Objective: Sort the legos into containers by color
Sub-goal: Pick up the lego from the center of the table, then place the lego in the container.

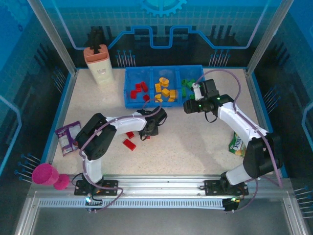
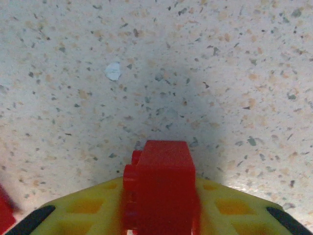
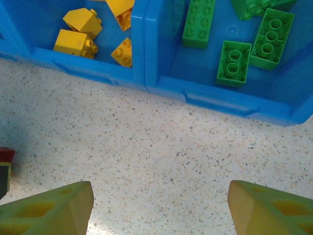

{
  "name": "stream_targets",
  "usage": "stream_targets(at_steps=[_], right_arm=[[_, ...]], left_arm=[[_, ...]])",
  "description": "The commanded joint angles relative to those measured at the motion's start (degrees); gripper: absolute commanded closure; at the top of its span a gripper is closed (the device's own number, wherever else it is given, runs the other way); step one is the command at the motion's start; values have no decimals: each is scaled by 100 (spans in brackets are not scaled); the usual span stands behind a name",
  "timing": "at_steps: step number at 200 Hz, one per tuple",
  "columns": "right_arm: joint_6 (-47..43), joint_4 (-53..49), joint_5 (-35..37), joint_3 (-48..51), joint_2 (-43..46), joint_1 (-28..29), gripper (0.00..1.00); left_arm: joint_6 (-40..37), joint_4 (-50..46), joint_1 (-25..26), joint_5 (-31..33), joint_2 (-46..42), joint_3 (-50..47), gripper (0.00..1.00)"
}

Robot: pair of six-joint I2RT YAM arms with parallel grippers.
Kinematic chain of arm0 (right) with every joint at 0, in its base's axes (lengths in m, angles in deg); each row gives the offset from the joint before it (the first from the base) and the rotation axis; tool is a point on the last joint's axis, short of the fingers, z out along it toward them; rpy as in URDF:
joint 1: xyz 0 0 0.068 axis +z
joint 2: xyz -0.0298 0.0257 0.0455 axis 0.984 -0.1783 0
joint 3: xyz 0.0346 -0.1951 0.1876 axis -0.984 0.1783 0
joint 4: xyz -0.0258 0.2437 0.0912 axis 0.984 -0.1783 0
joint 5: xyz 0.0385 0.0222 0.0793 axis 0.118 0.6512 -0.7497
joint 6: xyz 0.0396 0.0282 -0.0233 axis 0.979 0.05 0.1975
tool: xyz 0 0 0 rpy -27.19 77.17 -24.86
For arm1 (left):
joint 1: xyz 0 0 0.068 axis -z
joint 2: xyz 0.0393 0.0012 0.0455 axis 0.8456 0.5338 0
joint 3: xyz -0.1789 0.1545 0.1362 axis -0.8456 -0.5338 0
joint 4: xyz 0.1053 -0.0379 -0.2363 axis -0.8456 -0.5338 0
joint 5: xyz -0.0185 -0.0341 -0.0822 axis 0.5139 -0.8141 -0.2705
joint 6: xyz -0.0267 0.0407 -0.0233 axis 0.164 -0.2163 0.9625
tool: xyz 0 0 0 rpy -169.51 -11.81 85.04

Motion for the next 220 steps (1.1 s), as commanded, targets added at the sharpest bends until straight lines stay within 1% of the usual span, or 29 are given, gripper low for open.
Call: stream_targets(at_steps=[1, 19, 35, 60, 80, 102, 132, 162, 187, 202, 220], right_arm=[[-84, -125, 142, -241, -123, 83, 26], [-107, -160, 202, -285, -160, 80, 27], [-126, -158, 242, -296, -188, 79, 27], [-124, -165, 275, -339, -290, 76, 27], [-119, -122, 235, -357, -349, 88, 27], [-148, -6, 6, -384, -402, 96, 26], [-238, 31, -49, -527, -492, 114, 26], [-269, 46, -7, -547, -471, 111, 26], [-281, 50, -27, -410, -401, 114, 26], [-276, 73, -18, -329, -361, 113, 26], [-280, 51, -15, -335, -386, 113, 26]], left_arm=[[-96, -15, -50, -176, 59, 96, 74], [-179, -73, -152, -142, -133, 85, 83], [-385, -141, -379, -70, -443, 172, 86], [-868, -222, -940, 70, -880, 630, 87], [-1277, -135, -1394, 233, -864, 1192, 87], [-1610, 48, -1745, 451, -381, 1960, 87], [-1717, 297, -2129, 425, 577, 3048, 87], [-2006, 171, -2294, 418, 1687, 4378, 86], [-2205, -211, -2463, 452, 2512, 5508, 86], [-2309, -356, -2517, 447, 2847, 5942, 86], [-2361, -394, -2571, 482, 3069, 6157, 85]])
